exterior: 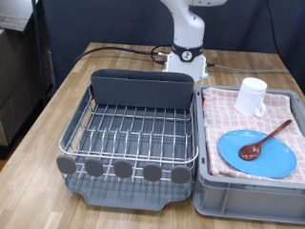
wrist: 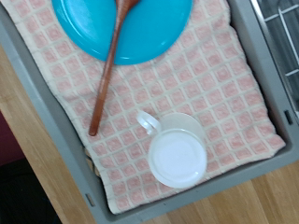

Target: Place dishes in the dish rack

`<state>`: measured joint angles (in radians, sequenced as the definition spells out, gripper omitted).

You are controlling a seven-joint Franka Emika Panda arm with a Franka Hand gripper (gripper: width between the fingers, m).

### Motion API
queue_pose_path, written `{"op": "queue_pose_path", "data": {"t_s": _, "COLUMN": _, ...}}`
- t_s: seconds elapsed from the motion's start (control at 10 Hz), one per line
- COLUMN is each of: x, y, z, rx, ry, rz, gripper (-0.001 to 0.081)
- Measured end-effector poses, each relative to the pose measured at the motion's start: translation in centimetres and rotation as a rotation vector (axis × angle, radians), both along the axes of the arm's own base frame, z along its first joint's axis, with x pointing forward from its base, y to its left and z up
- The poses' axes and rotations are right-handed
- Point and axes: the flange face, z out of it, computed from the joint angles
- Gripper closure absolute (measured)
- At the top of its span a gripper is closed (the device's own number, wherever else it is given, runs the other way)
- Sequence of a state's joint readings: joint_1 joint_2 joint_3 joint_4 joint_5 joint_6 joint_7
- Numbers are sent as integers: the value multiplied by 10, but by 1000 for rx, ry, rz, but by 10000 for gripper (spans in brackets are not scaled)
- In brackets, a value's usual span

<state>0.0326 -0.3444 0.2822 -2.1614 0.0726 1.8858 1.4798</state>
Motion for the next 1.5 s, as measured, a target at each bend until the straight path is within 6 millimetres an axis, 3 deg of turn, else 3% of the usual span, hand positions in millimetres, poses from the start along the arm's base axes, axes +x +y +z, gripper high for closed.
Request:
{"op": "queue_pose_path", "data": {"t_s": 0.2, "x": 22, "y": 16, "z": -5, "rx": 6, "ry": -6, "rz": 10, "gripper": 3}}
{"op": "queue_pose_path", "data": {"t_s": 0.5, "x": 20, "y": 18, "z": -13, "rx": -71, "ry": -9, "rz": 58, "gripper": 3}}
{"op": "queue_pose_path", "data": {"t_s": 1.1, "x": 10, "y": 45, "z": -66, "rx": -133, "ry": -60, "rz": 2, "gripper": 3}}
{"op": "queue_pose_path", "data": {"t_s": 1.5, "x": 17, "y": 58, "z": -114, "rx": -111, "ry": -74, "rz": -28, "gripper": 3}}
